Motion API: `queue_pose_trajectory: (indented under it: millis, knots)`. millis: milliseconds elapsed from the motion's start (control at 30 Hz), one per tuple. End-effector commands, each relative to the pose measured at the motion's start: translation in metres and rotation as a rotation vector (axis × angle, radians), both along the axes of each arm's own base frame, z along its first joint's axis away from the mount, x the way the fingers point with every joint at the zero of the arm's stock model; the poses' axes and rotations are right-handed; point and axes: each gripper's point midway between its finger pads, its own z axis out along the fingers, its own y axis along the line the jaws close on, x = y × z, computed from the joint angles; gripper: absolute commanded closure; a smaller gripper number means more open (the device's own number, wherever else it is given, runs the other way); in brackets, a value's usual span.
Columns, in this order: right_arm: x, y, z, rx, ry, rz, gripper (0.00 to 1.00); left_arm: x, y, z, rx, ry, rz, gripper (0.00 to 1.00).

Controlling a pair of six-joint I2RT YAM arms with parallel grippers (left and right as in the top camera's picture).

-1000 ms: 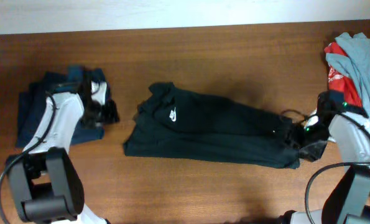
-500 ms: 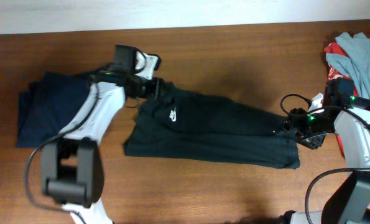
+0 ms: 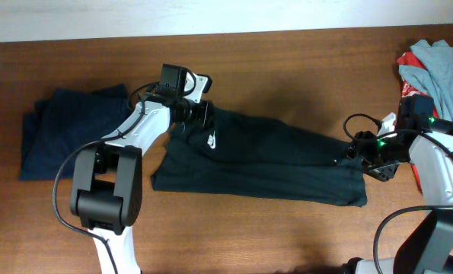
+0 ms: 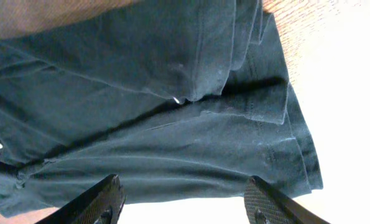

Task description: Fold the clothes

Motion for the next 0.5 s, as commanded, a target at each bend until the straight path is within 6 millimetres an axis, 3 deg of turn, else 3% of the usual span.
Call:
queue_pose_trajectory:
  millis: [0, 67, 133, 233, 267, 333, 467]
  knots:
    - [0.005, -0.001, 0.007, -0.004, -0.035, 0.008, 0.32, 0.002, 0.010, -0.011, 0.061, 0.006, 0.030, 0.88]
    - [0.006, -0.002, 0.008, -0.006, -0.040, 0.008, 0.32, 0.004, 0.010, -0.009, 0.061, 0.004, 0.030, 0.99]
    - [0.007, -0.002, 0.008, -0.007, -0.042, 0.008, 0.33, 0.009, 0.011, 0.001, 0.070, 0.003, 0.036, 0.99]
    - [0.008, -0.003, 0.007, -0.014, -0.047, 0.007, 0.34, 0.020, 0.013, 0.033, 0.092, -0.011, 0.021, 1.00]
    - [0.012, -0.005, 0.008, -0.022, -0.062, 0.006, 0.34, 0.026, 0.011, 0.057, 0.099, -0.030, 0.003, 0.99]
    - [0.016, -0.006, 0.007, -0.025, -0.077, -0.002, 0.38, 0.034, 0.012, 0.086, 0.110, -0.054, 0.009, 0.99]
    - [0.021, -0.006, 0.001, -0.012, -0.086, -0.037, 0.46, 0.039, 0.012, 0.126, 0.111, -0.088, 0.009, 0.99]
